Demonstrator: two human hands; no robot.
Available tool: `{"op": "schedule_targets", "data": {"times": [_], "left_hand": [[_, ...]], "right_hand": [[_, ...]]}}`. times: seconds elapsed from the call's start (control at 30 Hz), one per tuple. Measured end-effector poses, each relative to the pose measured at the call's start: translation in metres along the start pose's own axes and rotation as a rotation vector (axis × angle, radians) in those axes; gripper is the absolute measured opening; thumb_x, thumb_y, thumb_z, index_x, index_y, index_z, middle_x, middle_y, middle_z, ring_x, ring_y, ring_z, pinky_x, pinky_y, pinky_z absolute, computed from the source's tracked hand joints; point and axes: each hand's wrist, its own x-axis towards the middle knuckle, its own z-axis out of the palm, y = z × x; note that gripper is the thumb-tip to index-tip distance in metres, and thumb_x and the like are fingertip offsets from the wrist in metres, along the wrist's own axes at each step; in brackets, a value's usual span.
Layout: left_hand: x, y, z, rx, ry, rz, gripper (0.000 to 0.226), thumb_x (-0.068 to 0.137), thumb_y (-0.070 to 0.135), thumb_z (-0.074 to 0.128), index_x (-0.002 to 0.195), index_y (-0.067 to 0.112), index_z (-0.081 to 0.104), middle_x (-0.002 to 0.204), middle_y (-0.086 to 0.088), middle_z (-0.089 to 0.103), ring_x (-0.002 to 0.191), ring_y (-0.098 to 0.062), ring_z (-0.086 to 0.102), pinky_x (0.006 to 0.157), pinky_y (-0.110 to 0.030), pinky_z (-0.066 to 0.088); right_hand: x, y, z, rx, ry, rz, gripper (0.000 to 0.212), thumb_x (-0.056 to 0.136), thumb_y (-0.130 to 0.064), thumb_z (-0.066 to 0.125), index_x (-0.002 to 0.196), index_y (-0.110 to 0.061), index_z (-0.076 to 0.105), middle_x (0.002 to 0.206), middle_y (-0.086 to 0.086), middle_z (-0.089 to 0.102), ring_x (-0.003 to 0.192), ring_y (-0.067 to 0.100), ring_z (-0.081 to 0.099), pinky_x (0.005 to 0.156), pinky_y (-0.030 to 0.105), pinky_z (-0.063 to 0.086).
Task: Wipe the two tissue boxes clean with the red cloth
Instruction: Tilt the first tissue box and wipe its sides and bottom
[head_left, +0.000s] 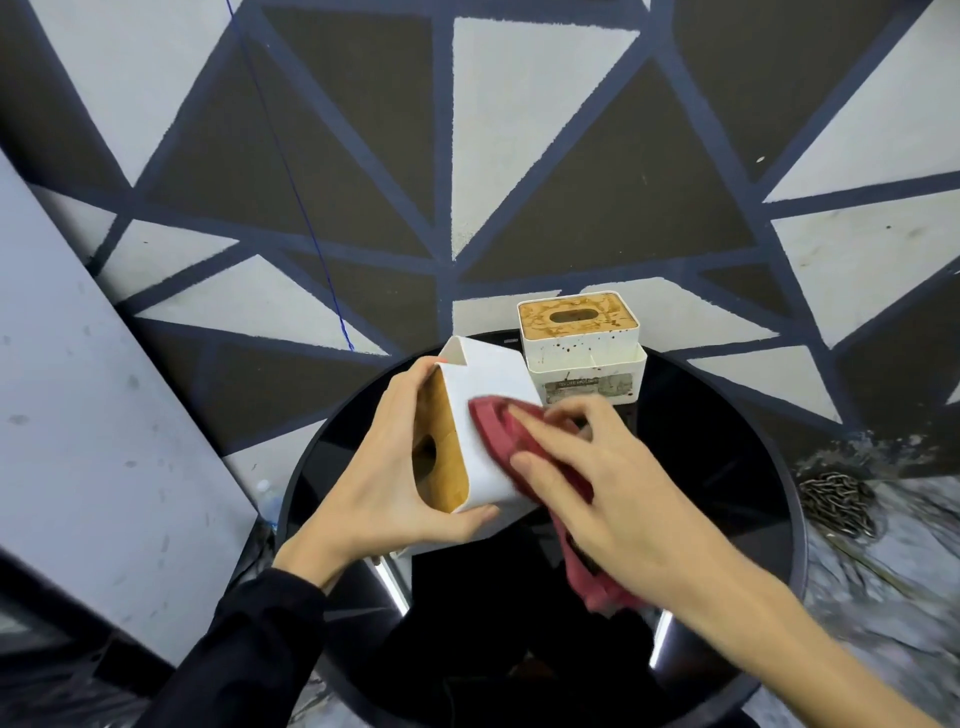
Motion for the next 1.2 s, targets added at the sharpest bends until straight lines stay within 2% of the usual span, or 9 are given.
{"op": "schedule_targets", "data": {"times": [0.13,0.23,0.4,0.6,0.7,0.83,0.9,1.0,1.2], "left_hand": [[0.000,0.003,0.001,0.030,-0.037,0.019,0.123,0.060,0.030,0.101,0.158,0.028,0.027,0.153,0.003,0.042,0.146,-0.025,0.043,0.114,-0.035,0.047],[0.001,0.007,0.004,0.047,-0.055,0.035,0.125,0.059,0.025,0.104,0.159,0.023,0.028,0.153,0.002,0.042,0.146,-0.028,0.043,0.113,-0.038,0.048],[0.003,0.009,0.005,0.079,-0.064,0.050,0.124,0.061,0.031,0.103,0.159,0.022,0.027,0.154,0.004,0.042,0.145,-0.021,0.044,0.113,-0.031,0.046],[0.004,0.009,0.002,0.024,-0.039,0.044,0.117,0.061,0.027,0.101,0.156,0.020,0.034,0.150,0.001,0.047,0.143,-0.016,0.048,0.108,-0.015,0.041],[0.003,0.007,0.002,0.006,-0.033,0.042,0.118,0.061,0.026,0.100,0.157,0.023,0.032,0.152,0.001,0.046,0.145,-0.017,0.047,0.110,-0.018,0.042],[0.002,0.003,0.002,0.020,-0.057,0.033,0.120,0.062,0.036,0.100,0.158,0.027,0.029,0.155,0.003,0.043,0.147,-0.024,0.044,0.115,-0.032,0.045],[0.002,0.004,0.002,0.037,-0.057,0.036,0.120,0.062,0.040,0.099,0.158,0.029,0.028,0.155,0.005,0.042,0.147,-0.024,0.043,0.114,-0.029,0.045],[0.001,0.005,0.003,0.044,-0.054,0.038,0.121,0.062,0.039,0.100,0.158,0.030,0.027,0.155,0.006,0.041,0.147,-0.023,0.042,0.111,-0.018,0.042],[0.001,0.008,0.005,0.034,-0.067,0.040,0.123,0.062,0.037,0.100,0.160,0.024,0.026,0.156,0.003,0.040,0.147,-0.023,0.043,0.109,-0.021,0.047]], "right_hand": [[-0.015,0.006,0.004,0.012,0.057,-0.003,0.057,0.100,-0.063,0.041,0.142,-0.031,0.063,0.123,-0.013,0.044,0.101,-0.008,0.049,0.089,0.014,0.045],[0.009,0.009,-0.002,0.044,0.072,0.046,0.059,0.098,-0.063,0.042,0.145,-0.033,0.061,0.122,-0.010,0.046,0.104,-0.005,0.050,0.094,0.016,0.044],[0.060,0.016,-0.014,0.040,0.001,0.129,0.045,0.105,-0.049,0.048,0.149,-0.039,0.055,0.121,-0.005,0.047,0.112,0.009,0.049,0.094,0.019,0.036],[0.026,0.007,-0.005,0.015,0.000,0.058,0.054,0.101,-0.057,0.043,0.147,-0.034,0.058,0.123,-0.009,0.044,0.113,0.008,0.053,0.101,0.031,0.048],[-0.013,0.001,0.002,0.031,0.055,-0.009,0.057,0.101,-0.061,0.039,0.148,-0.034,0.057,0.126,-0.014,0.042,0.109,0.000,0.050,0.096,0.023,0.049],[-0.038,0.012,0.007,-0.004,0.075,-0.016,0.055,0.103,-0.061,0.039,0.151,-0.038,0.052,0.131,-0.018,0.039,0.108,0.004,0.050,0.088,0.018,0.049],[-0.041,0.020,0.008,0.024,0.082,0.017,0.054,0.102,-0.060,0.041,0.150,-0.037,0.054,0.130,-0.019,0.041,0.106,0.007,0.052,0.087,0.018,0.048],[-0.036,0.030,0.006,0.046,0.096,0.060,0.053,0.103,-0.058,0.042,0.146,-0.032,0.059,0.124,-0.018,0.045,0.104,0.004,0.053,0.089,0.010,0.042],[0.016,0.030,-0.007,0.094,0.029,0.134,0.048,0.101,-0.052,0.049,0.146,-0.035,0.058,0.120,-0.010,0.049,0.109,-0.002,0.048,0.095,0.001,0.033]]}}
